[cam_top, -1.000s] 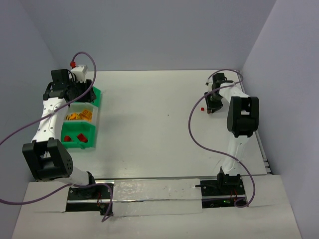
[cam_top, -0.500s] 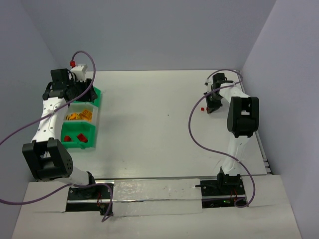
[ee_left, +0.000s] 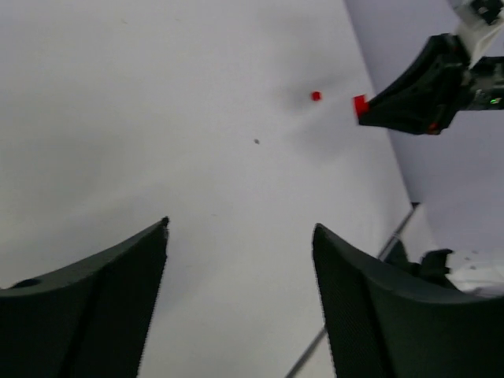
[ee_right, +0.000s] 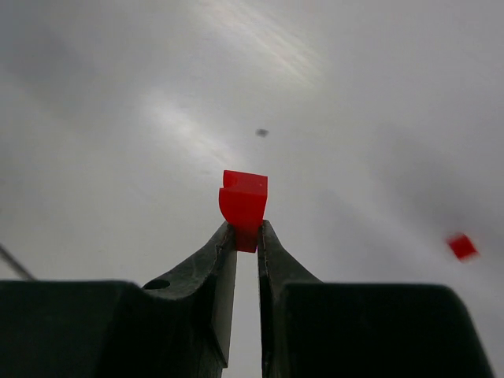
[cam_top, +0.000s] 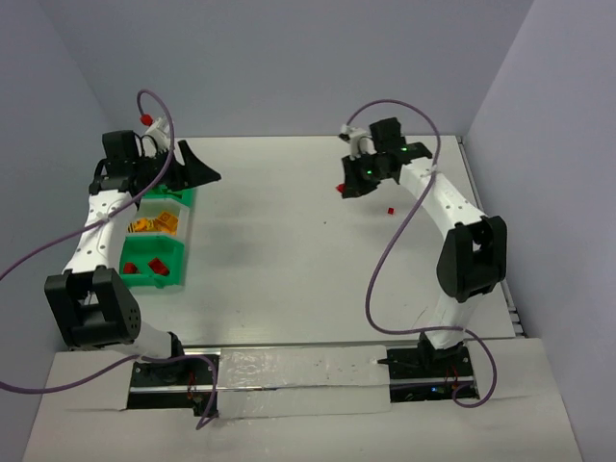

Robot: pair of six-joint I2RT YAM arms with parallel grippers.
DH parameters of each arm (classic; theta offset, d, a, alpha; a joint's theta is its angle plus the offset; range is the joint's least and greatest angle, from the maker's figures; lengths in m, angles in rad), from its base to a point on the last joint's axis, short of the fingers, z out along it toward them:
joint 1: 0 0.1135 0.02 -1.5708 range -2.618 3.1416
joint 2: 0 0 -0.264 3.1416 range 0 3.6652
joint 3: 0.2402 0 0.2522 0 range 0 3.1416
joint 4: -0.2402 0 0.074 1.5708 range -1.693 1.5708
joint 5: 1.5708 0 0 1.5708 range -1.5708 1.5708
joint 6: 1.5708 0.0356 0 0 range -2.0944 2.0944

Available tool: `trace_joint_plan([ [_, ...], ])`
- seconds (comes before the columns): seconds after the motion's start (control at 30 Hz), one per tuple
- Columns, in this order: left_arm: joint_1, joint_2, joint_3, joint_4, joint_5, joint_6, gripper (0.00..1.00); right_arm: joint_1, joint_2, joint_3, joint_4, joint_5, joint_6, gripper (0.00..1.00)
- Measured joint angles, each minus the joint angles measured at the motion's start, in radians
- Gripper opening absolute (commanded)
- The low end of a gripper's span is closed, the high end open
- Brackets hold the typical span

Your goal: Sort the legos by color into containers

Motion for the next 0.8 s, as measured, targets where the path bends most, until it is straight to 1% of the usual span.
trace_joint_plan([
  [0.07,-0.020,0.000,-0.032,0.042,0.056,-0.065,0.90,0.092,-0.005,0.010,0.009,-0.042,0.014,0.00],
  [0.13,-0.049,0.000,-0.067,0.074,0.100,-0.121,0.91,0.176,-0.005,0.017,0.016,-0.075,0.030,0.00],
  [0.23,-0.097,0.003,-0.110,0.105,0.149,-0.182,0.90,0.268,-0.003,0.042,0.011,-0.106,0.054,0.00],
  [0.33,-0.148,0.012,-0.135,0.122,0.177,-0.219,0.88,0.333,0.004,0.095,0.016,-0.122,0.072,0.00],
  [0.5,-0.207,0.022,-0.174,0.158,0.208,-0.272,0.84,0.406,0.016,0.160,0.029,-0.128,0.085,0.00],
  [0.63,-0.228,0.029,-0.196,0.199,0.229,-0.315,0.80,0.443,0.033,0.170,0.029,-0.125,0.087,0.00],
  [0.8,-0.247,0.033,-0.209,0.244,0.254,-0.360,0.73,0.467,0.054,0.170,0.027,-0.116,0.086,0.00],
])
